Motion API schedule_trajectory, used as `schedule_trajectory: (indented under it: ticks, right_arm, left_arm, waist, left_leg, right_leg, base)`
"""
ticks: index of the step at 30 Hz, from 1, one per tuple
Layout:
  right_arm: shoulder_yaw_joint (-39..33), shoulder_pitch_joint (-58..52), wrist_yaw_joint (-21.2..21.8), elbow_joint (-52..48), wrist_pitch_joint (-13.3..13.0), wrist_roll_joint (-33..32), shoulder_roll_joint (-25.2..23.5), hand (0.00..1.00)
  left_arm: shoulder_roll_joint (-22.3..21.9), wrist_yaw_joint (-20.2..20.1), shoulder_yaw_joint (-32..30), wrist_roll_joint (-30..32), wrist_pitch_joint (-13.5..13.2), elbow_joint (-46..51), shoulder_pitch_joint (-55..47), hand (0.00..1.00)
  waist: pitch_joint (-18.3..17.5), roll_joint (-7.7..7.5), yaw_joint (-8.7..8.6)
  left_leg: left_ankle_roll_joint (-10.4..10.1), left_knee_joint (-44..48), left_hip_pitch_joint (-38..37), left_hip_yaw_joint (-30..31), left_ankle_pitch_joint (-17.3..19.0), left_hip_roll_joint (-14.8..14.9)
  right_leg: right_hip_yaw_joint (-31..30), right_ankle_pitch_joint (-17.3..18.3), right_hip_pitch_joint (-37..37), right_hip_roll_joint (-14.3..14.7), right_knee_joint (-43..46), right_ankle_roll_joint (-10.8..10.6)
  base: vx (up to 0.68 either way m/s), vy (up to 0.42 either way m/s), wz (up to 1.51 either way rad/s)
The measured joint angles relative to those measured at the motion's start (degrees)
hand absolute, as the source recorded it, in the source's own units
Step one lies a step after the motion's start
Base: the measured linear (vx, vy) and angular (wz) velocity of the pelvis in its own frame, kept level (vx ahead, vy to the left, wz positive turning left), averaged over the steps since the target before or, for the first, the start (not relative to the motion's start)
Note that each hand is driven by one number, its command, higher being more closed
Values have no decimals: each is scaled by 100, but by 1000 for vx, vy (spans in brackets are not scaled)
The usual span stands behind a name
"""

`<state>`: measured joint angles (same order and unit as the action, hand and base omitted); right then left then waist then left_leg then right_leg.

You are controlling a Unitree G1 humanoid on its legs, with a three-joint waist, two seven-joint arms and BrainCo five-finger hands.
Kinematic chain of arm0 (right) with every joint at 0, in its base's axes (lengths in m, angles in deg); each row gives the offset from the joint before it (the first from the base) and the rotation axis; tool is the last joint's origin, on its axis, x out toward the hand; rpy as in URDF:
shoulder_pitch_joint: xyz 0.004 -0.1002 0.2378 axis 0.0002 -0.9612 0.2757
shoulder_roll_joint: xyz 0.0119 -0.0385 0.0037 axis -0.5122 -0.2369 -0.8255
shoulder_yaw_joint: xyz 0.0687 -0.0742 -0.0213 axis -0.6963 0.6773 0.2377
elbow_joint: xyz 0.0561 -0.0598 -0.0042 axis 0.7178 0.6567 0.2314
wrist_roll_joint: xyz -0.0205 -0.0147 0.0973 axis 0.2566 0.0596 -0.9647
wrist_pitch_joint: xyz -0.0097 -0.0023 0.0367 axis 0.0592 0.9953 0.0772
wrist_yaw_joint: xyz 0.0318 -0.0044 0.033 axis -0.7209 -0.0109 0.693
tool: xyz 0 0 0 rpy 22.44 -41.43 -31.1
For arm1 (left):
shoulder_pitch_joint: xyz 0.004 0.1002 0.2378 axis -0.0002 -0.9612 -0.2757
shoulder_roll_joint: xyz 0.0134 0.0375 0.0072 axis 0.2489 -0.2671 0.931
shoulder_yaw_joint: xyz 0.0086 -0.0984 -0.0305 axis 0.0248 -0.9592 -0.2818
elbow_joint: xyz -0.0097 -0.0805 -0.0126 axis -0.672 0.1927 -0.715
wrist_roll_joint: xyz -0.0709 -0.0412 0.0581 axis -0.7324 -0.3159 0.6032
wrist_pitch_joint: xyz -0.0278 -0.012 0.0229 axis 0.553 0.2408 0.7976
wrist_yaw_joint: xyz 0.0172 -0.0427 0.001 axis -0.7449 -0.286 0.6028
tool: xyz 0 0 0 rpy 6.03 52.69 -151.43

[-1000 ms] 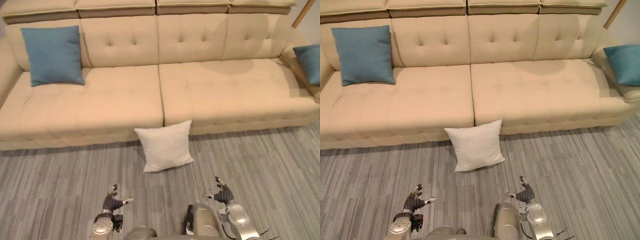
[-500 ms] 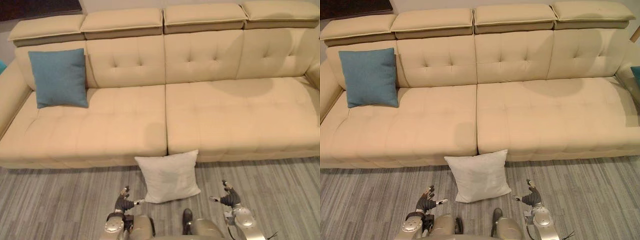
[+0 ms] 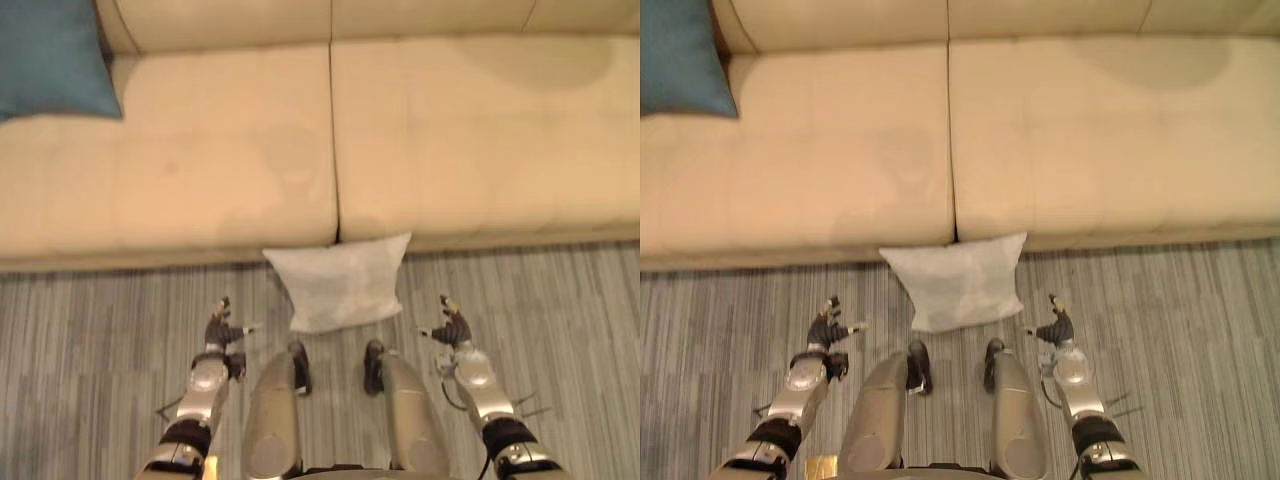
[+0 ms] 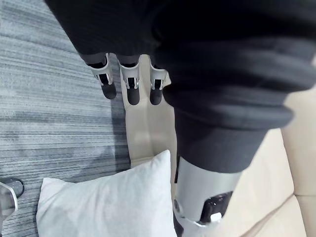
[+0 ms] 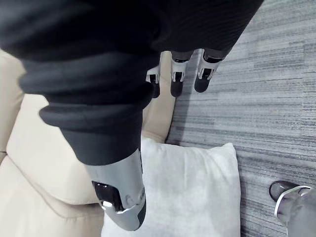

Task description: Pick up cushions and gather them together orderly.

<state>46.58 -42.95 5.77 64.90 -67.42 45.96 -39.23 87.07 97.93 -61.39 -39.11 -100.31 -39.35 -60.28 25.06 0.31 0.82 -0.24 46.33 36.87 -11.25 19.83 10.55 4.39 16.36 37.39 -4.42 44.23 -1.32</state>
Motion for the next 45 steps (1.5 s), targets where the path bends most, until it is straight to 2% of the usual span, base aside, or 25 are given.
schedule_trajectory:
  ticks: [1, 5, 6, 8, 11, 15, 16, 17, 18, 23, 31, 33, 36, 42, 44, 45]
  right_arm:
    - [3, 251, -79, -1, 5, -91, 28, 0]
    - [-8, 1693, -329, 25, 8, -296, 296, 0]
    - [-6, 1908, -356, 30, 10, -340, 342, 0]
    - [3, 2745, -506, 60, 9, -381, 443, 0]
    - [108, 3556, -613, 99, 13, -425, 511, 0]
    - [241, 4281, -739, 181, 13, -428, 459, 0]
    - [245, 4538, -743, 319, 20, -433, 427, 0]
    - [243, 4703, -775, 358, 25, -443, 388, 0]
    - [244, 4764, -813, 362, 27, -446, 359, 100]
    - [242, 5105, -1110, 368, 96, -602, 103, 100]
    - [415, 5138, -1128, 134, 126, -846, 225, 100]
    - [499, 4940, -1122, -258, 130, -874, 228, 100]
    - [712, 4268, -1099, -1051, 130, -865, 169, 100]
    - [843, 1975, -1090, -3216, -27, -746, -91, 100]
    - [906, 810, -1076, -3866, -163, -532, -189, 100]
    - [916, 612, -1063, -4043, -164, -501, -195, 100]
  left_arm:
    - [-4, 60, -135, -120, -24, 9, 221, 0]
    - [31, 239, -735, -520, -105, 103, 1484, 0]
    - [30, 286, -812, -546, -111, 105, 1672, 0]
    - [37, 385, -1045, -630, -150, 101, 2255, 0]
    - [45, 435, -1042, -717, -150, 126, 2796, 0]
    - [37, 469, -984, -850, -155, 167, 3354, 0]
    - [27, 491, -960, -934, -158, 186, 3541, 100]
    - [23, 541, -857, -960, -159, 204, 3707, 100]
    - [14, 554, -782, -976, -159, 205, 3790, 100]
    - [-127, 831, -563, -1023, -154, 214, 4240, 100]
    - [-63, 1071, -305, -1009, -143, 679, 4187, 100]
    - [-73, 1153, -219, -974, -145, 997, 4080, 100]
    - [-81, 1241, -66, -887, -147, 1607, 3602, 100]
    - [-282, 1331, 406, -518, -357, 3314, 1771, 100]
    - [-453, 1318, 779, -335, -482, 3925, 716, 100]
    - [-481, 1308, 808, -274, -507, 4050, 515, 100]
  waist:
    - [27, -7, 1]
    - [538, 8, 0]
    - [602, 7, 1]
    - [620, 2, -2]
    - [638, 8, 12]
    - [639, 8, 10]
    - [639, 8, 9]
    - [639, 8, -1]
    - [639, 8, 1]
    - [639, 8, -9]
    - [637, 6, -34]
    - [635, 3, -72]
    - [627, -2, -65]
    - [464, -20, -44]
    - [-305, -20, -40]
    - [-311, -19, -37]
  left_leg:
    - [29, 240, 436, 3, 19, 52]
    - [145, 1174, 2000, 32, 48, 220]
    - [154, 1294, 2205, 27, 53, 253]
    - [198, 1737, 3089, 37, 75, 354]
    - [228, 2184, 3852, 74, 92, 456]
    - [222, 2445, 4418, 151, 97, 507]
    - [209, 2455, 4557, 155, 100, 536]
    - [193, 2469, 4668, 163, 84, 550]
    - [194, 2474, 4709, 169, 79, 551]
    - [251, 2550, 4870, 183, 45, 552]
    - [220, 2577, 4858, 180, 23, 547]
    - [262, 2581, 4795, 182, -6, 558]
    - [262, 2447, 4299, 188, -5, 629]
    - [105, 1271, 2113, -28, -50, 583]
    - [43, 755, 1606, -120, -94, 495]
    - [58, 643, 1348, -138, -119, 479]
  right_leg:
    - [-20, 10, 438, 11, 231, 18]
    - [-99, 37, 2023, 21, 1132, 63]
    - [-106, 37, 2231, 25, 1250, 63]
    - [-121, 40, 3132, 33, 1693, 70]
    - [-131, 54, 3906, 36, 2142, 93]
    - [-89, 59, 4437, 31, 2402, 115]
    - [-58, 51, 4567, 26, 2400, 124]
    - [-32, 42, 4658, 14, 2414, 139]
    - [-22, 25, 4697, 8, 2419, 168]
    - [-5, 2, 4838, -4, 2481, 208]
    - [15, -12, 4832, -35, 2526, 227]
    - [17, -15, 4780, -31, 2540, 228]
    - [67, -17, 4255, 37, 2352, 232]
    - [182, -85, 2060, 85, 1123, 237]
    - [225, -93, 1558, 54, 638, 211]
    - [238, -102, 1298, 53, 524, 201]
  base:
    - [-216, -15, -11]
    - [-151, -19, -9]
    - [-131, -36, -6]
    - [-114, -47, -6]
    - [-130, -59, -5]
    - [-111, -38, 1]
    - [-88, -19, 4]
    - [-78, -14, 5]
    - [-58, -5, 5]
    - [-12, 9, -1]
    - [-34, 15, 2]
    - [-35, 9, -1]
    - [-29, -13, -8]
    - [-1, -46, 0]
    - [125, -27, 13]
    - [200, -9, 7]
